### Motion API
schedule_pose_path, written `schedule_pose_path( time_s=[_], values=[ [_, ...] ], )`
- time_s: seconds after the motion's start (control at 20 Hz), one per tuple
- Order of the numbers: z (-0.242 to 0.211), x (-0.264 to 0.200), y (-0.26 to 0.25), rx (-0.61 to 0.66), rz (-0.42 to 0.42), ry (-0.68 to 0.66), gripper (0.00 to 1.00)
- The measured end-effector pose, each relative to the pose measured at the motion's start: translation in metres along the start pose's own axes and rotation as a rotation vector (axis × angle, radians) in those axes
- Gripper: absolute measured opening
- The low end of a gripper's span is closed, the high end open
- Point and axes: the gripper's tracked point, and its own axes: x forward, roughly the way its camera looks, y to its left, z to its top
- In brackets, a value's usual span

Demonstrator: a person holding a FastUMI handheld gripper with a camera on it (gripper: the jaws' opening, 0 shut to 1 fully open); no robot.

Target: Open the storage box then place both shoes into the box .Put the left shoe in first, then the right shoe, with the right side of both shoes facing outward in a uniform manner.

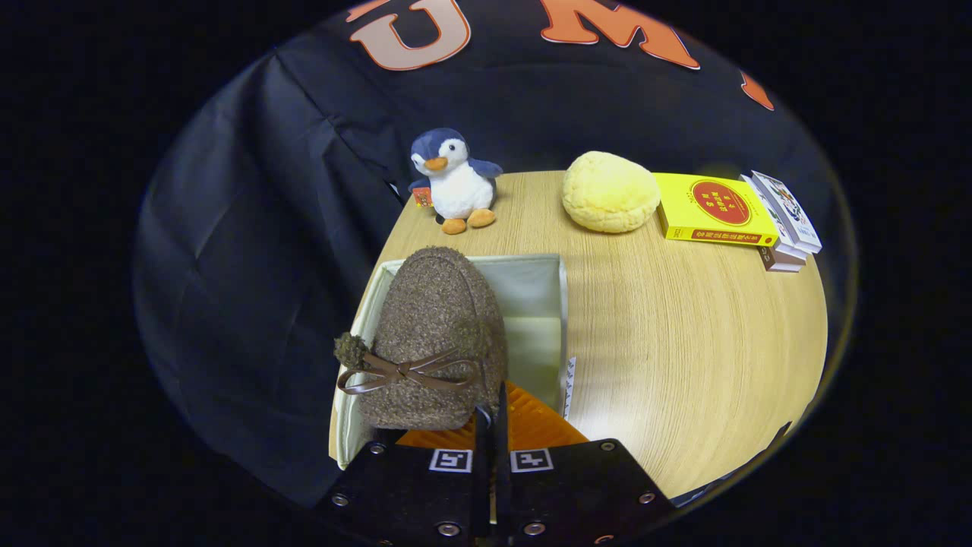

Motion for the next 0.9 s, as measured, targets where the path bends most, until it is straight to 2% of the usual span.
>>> schedule_pose_path(
  time_s=[0.25,0.35,0.4,0.7,0.9],
  values=[
    [-0.013,0.018,-0.008,0.004,-0.102,0.038,0.04],
    [-0.014,0.015,-0.007,-0.016,-0.119,0.032,0.09],
    [-0.015,0.014,-0.004,-0.023,-0.112,0.032,0.15],
    [0.002,-0.015,0.003,-0.038,-0.027,-0.044,0.2],
    [0.023,-0.054,-0.008,-0.125,-0.006,-0.162,0.26]
  ],
)
